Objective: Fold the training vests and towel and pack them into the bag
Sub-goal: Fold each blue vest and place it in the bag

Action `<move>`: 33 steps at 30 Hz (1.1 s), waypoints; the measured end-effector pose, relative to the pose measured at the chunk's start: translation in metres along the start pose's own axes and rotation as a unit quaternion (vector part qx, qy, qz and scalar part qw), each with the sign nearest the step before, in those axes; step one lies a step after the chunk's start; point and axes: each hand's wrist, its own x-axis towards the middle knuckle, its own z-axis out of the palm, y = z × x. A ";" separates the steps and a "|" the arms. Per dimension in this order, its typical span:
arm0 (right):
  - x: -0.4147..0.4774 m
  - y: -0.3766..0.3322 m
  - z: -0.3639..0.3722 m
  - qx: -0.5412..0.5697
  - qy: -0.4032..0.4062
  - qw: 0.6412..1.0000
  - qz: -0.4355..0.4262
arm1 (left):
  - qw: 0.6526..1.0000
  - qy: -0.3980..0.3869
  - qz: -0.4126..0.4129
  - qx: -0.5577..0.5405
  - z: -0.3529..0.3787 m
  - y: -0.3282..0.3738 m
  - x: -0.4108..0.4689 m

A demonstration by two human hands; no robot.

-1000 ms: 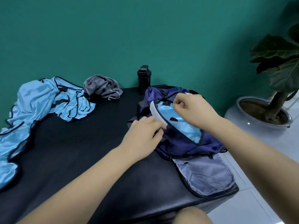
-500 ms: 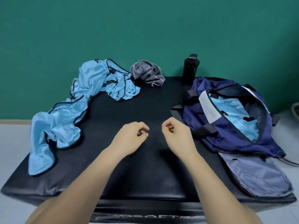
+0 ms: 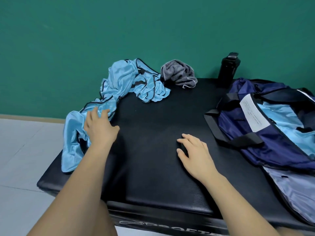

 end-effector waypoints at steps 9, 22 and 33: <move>0.001 0.000 0.002 0.000 0.008 1.000 0.005 | 0.993 -0.085 -0.081 0.027 0.007 -0.018 0.005; 0.005 -0.004 -0.009 0.066 0.013 0.997 0.035 | 0.934 -0.316 0.115 -0.124 -0.002 0.068 -0.077; 0.015 0.031 -0.036 0.019 0.076 0.994 0.080 | 0.801 -0.516 0.294 -0.078 -0.014 0.099 -0.124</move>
